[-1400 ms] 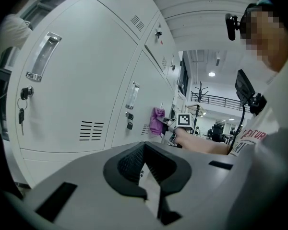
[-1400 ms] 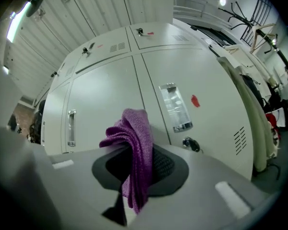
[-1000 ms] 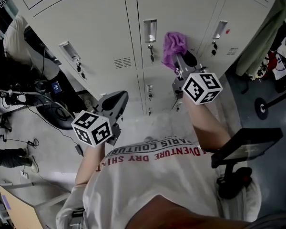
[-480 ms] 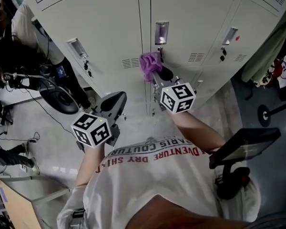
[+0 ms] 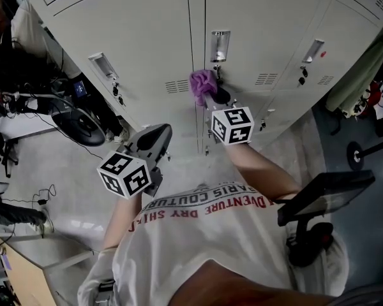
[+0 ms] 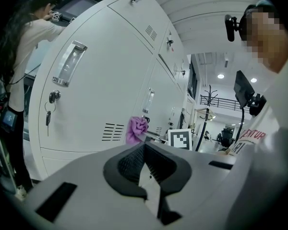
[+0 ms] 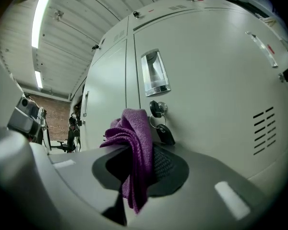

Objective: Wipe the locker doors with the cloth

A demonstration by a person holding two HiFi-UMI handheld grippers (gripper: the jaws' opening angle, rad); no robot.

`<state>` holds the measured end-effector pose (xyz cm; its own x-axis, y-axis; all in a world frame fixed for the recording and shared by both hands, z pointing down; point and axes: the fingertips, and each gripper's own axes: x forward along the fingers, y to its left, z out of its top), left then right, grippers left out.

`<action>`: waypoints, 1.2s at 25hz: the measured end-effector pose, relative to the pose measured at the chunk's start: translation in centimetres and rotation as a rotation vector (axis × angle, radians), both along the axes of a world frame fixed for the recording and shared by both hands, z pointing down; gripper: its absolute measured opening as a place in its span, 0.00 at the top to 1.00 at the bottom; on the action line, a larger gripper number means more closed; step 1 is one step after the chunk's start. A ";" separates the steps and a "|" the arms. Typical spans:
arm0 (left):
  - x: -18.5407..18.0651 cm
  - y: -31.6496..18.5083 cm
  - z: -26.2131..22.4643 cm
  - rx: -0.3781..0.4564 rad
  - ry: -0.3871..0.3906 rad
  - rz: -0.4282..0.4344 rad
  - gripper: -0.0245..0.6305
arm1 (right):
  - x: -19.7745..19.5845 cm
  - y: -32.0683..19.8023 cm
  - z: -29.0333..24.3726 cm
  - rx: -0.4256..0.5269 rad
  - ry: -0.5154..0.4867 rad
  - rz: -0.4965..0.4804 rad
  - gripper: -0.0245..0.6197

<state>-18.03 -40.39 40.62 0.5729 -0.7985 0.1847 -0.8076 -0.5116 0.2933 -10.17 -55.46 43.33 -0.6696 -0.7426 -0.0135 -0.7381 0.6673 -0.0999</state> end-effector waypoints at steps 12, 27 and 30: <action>-0.1 -0.4 0.2 0.002 0.011 0.006 0.96 | 2.2 -0.9 -0.1 0.026 0.023 0.035 0.89; 2.2 -0.2 0.4 -0.007 -0.002 0.069 0.96 | 14.0 -3.3 -0.4 0.061 0.017 0.264 0.89; 2.1 -0.2 0.5 -0.010 -0.006 0.072 0.96 | 17.3 -4.0 -0.4 0.065 0.012 0.338 0.89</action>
<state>-15.90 -40.55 41.12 0.6275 -0.7535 0.1961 -0.7706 -0.5652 0.2944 7.17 -59.50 42.97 -0.3858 -0.9205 -0.0618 -0.9196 0.3891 -0.0548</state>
